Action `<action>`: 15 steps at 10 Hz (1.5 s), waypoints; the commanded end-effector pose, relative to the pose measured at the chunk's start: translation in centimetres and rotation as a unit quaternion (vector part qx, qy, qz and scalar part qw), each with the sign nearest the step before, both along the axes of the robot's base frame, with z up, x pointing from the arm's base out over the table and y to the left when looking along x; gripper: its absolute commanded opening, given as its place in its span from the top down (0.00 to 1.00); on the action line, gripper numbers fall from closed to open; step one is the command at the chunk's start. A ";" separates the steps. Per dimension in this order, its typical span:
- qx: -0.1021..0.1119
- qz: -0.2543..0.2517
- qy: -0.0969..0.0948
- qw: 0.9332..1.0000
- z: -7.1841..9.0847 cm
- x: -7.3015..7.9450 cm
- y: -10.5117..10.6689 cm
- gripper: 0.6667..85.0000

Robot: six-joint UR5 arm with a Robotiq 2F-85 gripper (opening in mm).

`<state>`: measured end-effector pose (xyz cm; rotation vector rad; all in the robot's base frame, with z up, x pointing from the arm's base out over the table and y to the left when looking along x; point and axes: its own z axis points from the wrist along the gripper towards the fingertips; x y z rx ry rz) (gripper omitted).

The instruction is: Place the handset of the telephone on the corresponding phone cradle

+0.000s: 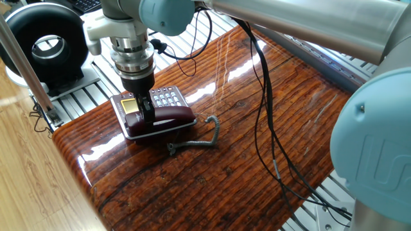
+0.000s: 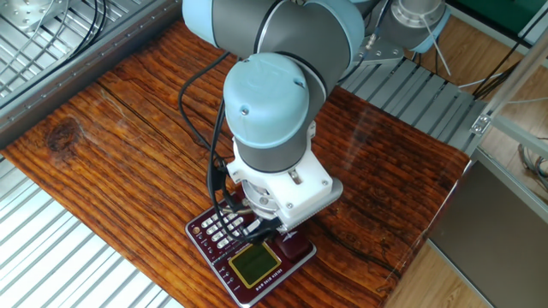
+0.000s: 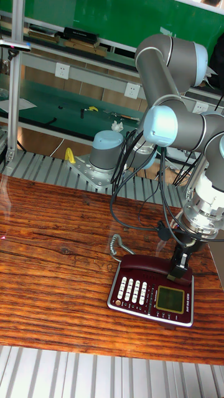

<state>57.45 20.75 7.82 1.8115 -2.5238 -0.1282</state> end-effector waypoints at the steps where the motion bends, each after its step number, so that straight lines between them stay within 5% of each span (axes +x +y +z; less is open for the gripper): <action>1: 0.006 -0.004 0.002 1.000 0.1 0.0 0.3 1.00; 15: 0.018 0.007 0.009 1.000 0.0 -0.1 0.7 0.93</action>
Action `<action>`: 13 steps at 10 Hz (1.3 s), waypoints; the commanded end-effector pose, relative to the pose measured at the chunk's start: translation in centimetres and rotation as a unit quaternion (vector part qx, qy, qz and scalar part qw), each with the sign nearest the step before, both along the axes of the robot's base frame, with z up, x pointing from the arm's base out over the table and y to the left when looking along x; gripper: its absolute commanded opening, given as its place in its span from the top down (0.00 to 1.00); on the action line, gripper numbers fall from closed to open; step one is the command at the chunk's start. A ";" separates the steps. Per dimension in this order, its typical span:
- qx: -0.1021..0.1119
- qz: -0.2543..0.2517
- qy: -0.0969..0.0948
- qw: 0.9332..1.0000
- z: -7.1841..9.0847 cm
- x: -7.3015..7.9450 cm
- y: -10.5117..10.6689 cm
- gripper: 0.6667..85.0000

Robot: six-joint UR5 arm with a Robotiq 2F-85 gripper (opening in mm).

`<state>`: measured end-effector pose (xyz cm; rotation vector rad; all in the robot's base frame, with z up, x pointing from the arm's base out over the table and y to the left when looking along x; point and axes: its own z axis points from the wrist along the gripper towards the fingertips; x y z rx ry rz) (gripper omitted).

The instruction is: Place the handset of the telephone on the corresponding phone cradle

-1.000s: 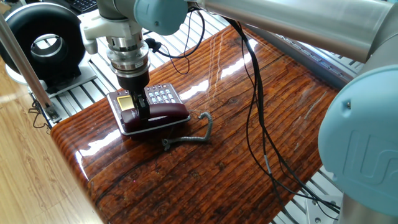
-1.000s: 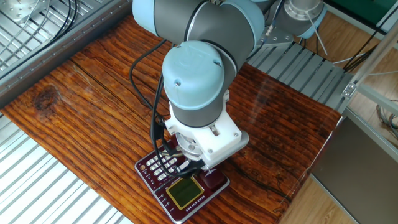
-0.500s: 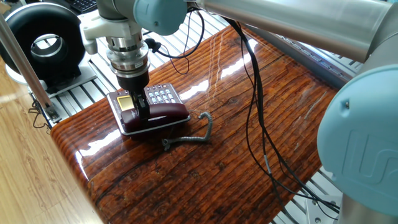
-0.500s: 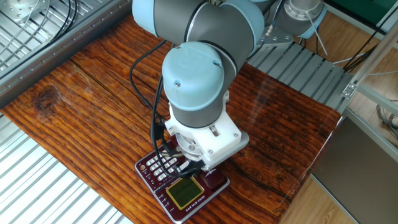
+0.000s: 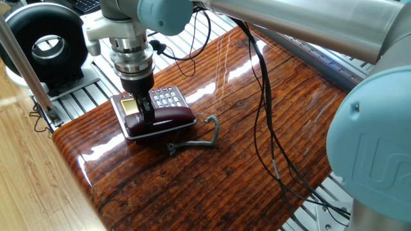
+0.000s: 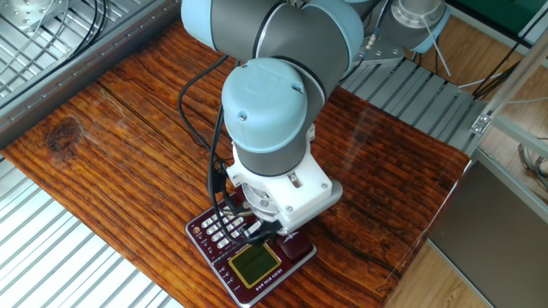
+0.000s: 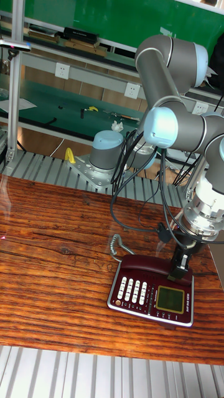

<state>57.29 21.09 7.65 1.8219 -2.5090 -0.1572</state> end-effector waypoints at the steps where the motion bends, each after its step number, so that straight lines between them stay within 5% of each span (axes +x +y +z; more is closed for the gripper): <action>1: 0.013 0.003 0.002 1.000 0.2 0.0 0.4 0.93; 13: 0.010 0.013 0.002 1.000 0.0 0.2 0.2 0.77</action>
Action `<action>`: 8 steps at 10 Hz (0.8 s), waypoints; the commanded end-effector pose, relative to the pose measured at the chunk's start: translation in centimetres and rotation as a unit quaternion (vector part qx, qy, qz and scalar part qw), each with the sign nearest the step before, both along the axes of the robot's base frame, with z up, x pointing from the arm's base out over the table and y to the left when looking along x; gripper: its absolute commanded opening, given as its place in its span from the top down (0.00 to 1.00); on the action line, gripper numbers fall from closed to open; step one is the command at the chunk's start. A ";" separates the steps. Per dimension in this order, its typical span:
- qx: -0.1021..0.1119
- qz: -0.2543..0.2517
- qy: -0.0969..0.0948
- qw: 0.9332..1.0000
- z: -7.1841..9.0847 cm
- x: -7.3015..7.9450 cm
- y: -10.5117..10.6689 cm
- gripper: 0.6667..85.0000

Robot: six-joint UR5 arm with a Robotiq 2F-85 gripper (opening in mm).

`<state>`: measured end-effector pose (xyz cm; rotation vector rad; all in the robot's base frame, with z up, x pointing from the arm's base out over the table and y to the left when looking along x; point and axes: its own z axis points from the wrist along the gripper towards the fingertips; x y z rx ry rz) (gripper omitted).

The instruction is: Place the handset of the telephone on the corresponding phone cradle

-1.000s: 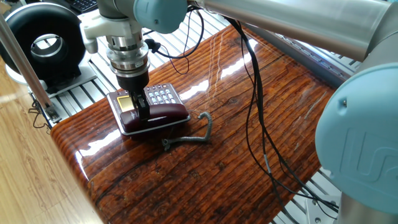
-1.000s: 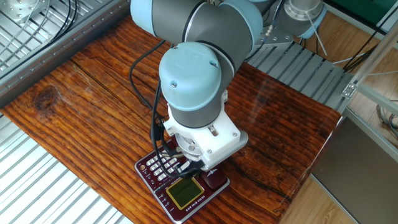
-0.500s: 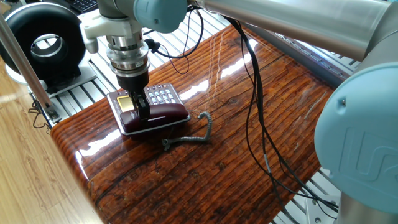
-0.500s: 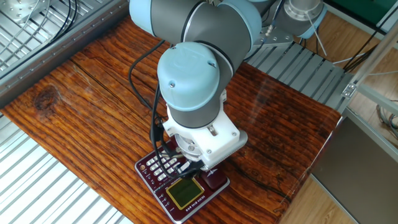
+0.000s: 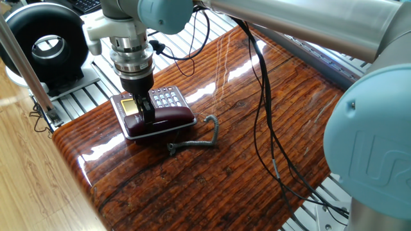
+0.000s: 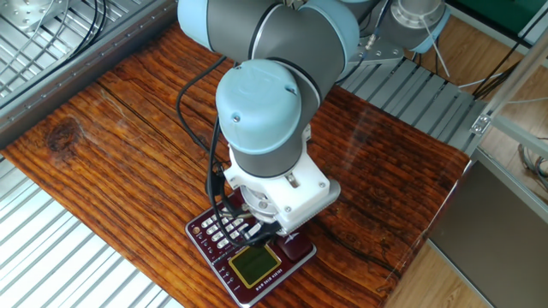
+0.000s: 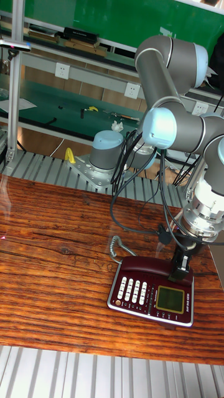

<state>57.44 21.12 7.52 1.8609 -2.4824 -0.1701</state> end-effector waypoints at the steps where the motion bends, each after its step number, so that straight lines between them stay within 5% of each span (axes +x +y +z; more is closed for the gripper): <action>1: 0.006 -0.001 0.000 1.000 0.1 0.1 0.2 0.75; 8: 0.008 0.007 -0.001 1.000 0.0 0.3 0.2 0.51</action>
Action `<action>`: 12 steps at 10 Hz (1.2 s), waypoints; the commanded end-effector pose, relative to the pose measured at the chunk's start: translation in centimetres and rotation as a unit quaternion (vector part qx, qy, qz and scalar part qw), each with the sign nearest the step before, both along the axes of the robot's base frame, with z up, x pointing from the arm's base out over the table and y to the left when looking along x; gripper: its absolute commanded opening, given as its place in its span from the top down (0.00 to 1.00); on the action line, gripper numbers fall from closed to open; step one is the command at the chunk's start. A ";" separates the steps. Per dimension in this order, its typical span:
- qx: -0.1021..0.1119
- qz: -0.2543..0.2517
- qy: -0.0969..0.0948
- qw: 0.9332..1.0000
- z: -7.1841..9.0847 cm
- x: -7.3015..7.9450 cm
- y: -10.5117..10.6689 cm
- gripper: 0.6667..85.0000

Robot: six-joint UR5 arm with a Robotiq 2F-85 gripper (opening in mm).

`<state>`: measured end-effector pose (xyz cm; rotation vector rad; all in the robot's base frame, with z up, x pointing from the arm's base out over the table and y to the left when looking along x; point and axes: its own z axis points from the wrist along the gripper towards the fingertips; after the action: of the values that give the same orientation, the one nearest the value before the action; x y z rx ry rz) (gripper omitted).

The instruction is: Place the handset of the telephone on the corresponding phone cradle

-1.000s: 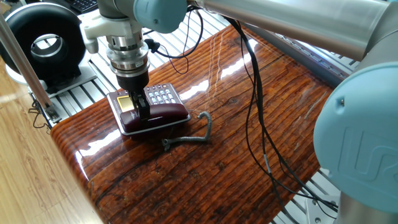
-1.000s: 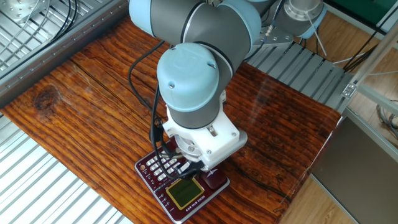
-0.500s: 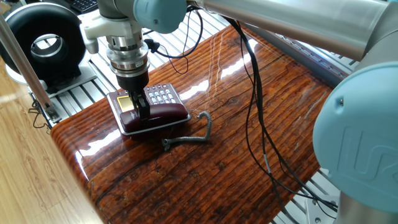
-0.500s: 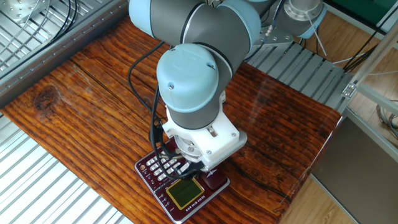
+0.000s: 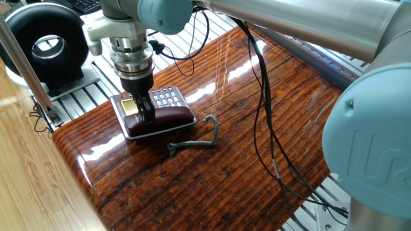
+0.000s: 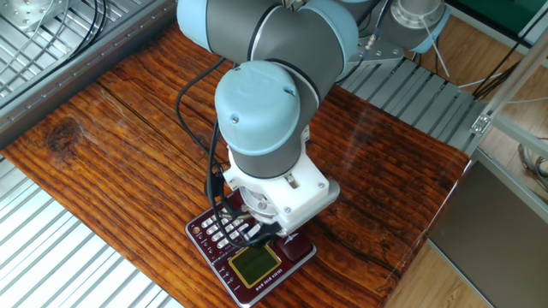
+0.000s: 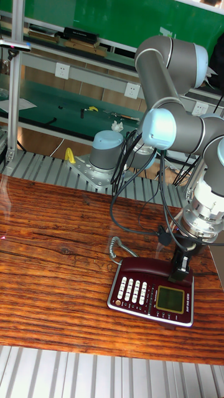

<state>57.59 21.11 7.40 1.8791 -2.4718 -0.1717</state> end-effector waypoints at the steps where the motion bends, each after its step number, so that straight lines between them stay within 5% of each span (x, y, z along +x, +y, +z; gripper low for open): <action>1: 0.010 0.002 0.000 1.000 0.1 0.1 0.4 0.47; 12: 0.021 0.003 -0.005 1.000 0.5 0.5 1.1 0.23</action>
<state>57.96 21.73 7.56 1.9061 -2.4766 -0.1924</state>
